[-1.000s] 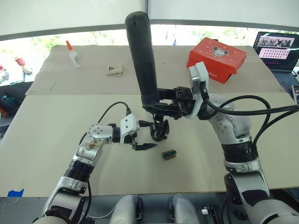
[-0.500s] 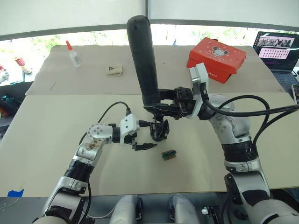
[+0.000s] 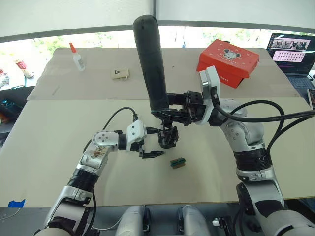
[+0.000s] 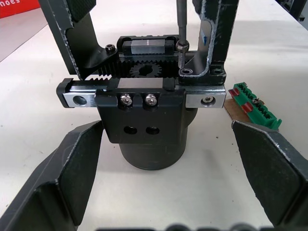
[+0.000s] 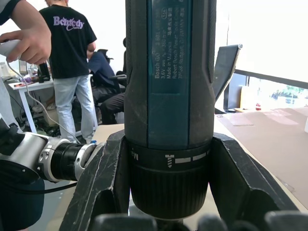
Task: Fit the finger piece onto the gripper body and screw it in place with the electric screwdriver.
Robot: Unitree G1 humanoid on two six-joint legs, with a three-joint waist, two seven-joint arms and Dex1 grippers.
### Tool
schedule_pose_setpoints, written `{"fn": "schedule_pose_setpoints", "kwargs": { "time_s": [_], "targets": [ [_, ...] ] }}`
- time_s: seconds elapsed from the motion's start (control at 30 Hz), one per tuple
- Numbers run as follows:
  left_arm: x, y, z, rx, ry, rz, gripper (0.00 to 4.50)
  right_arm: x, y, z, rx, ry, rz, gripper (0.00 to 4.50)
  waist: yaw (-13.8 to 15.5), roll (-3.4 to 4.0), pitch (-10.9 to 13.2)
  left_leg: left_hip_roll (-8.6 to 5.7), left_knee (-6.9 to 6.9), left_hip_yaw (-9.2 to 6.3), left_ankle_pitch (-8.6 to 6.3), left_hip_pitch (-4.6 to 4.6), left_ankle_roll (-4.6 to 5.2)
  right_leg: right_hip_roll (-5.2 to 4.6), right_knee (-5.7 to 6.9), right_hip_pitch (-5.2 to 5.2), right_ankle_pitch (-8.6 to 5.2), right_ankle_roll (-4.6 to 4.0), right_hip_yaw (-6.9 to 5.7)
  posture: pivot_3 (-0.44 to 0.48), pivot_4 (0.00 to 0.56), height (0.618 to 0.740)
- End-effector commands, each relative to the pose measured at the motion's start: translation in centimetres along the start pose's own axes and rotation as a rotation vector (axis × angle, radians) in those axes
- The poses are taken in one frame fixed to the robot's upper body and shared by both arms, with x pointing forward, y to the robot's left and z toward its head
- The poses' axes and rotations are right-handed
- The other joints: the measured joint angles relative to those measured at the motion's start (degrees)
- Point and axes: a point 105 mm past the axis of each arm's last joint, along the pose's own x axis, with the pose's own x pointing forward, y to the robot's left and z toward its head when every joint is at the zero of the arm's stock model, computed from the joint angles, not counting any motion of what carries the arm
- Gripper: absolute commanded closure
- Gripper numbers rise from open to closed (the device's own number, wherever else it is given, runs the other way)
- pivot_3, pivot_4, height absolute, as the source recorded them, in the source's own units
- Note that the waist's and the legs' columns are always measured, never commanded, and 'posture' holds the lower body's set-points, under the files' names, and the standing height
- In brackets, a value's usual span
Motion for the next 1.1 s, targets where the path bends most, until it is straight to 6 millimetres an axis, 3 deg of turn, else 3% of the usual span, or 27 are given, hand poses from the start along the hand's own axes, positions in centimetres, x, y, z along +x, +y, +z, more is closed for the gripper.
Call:
{"fn": "schedule_pose_setpoints", "kwargs": {
  "time_s": [0.03, 1.1],
  "targets": [
    [0.0, 0.5, 0.8, 0.034, -0.017, 0.005, 0.0, 0.3, 0.8, 2.4, -0.067, -0.058, 0.039, 2.61, 0.0, 0.0, 0.0, 0.0, 0.0, 0.0, 0.0, 0.0, 0.0, 0.0, 0.0, 0.0, 0.0, 0.0, 0.0, 0.0, 0.15, 0.74],
    [0.1, 0.6, 1.2, 0.042, -0.023, 0.011, 0.0, 0.1, 0.9, 0.7, -0.064, -0.03, 0.029, 2.61, 0.0, 0.0, 0.0, 0.0, 0.0, 0.0, 0.0, 0.0, 0.0, 0.0, 0.0, 0.0, 0.0, 0.0, 0.0, 0.0, 0.15, 0.74]
  ]
}}
